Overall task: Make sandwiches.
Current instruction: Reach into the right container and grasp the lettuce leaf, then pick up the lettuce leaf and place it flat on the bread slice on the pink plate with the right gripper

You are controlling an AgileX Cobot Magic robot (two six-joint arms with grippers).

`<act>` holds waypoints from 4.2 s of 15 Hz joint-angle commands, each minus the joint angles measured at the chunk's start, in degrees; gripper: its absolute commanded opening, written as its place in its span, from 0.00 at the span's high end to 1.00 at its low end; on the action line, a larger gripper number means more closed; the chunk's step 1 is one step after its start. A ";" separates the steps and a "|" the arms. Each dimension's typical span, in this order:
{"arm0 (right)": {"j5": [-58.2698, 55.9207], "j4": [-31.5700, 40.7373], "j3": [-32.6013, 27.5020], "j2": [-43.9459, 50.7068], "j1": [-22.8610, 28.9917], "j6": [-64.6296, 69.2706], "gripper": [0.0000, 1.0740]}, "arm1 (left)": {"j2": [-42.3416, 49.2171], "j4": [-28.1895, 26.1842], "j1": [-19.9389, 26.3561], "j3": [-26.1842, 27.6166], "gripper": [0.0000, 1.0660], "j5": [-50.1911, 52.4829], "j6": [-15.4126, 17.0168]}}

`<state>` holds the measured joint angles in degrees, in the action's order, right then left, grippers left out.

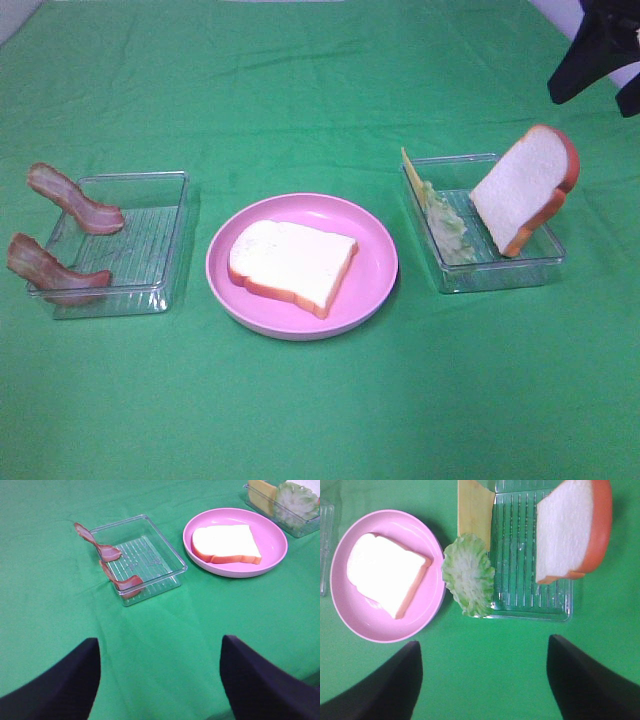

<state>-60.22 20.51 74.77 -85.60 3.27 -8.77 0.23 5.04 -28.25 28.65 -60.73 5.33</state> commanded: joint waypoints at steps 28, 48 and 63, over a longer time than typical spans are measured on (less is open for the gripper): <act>-3.15 -8.42 17.02 -33.58 12.49 8.77 1.00 | 1.26 -0.29 -0.11 -0.11 0.38 0.69 -0.23; 6.13 16.56 16.96 -21.66 29.91 -1.60 1.00 | 1.26 -0.29 -0.11 -0.11 0.38 0.69 -0.23; 16.16 13.81 16.96 -37.59 26.24 4.64 1.00 | 1.26 -0.29 -0.11 -0.11 0.38 0.69 -0.23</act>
<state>-43.49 34.72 91.44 -122.78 29.51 -4.53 0.23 5.04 -28.25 28.65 -60.68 5.33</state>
